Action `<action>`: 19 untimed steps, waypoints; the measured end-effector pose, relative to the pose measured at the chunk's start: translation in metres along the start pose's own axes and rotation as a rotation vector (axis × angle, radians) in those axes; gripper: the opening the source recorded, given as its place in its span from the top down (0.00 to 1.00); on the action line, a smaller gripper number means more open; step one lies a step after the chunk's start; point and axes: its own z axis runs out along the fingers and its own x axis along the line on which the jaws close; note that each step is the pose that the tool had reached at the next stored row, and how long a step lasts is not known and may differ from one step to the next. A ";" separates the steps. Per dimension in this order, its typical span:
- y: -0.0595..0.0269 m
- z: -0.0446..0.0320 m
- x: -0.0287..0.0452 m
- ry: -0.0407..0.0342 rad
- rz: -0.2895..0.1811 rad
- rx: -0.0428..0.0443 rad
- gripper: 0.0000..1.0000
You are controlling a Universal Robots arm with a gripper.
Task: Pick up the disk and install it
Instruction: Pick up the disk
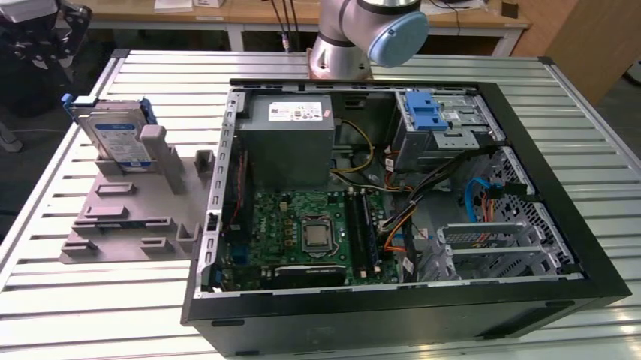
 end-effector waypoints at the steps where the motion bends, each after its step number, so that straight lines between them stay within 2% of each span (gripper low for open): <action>1: 0.0000 0.0000 0.0000 0.0003 -0.008 0.0002 0.89; 19: 0.0000 0.0005 0.0000 0.0063 -0.157 0.0048 0.89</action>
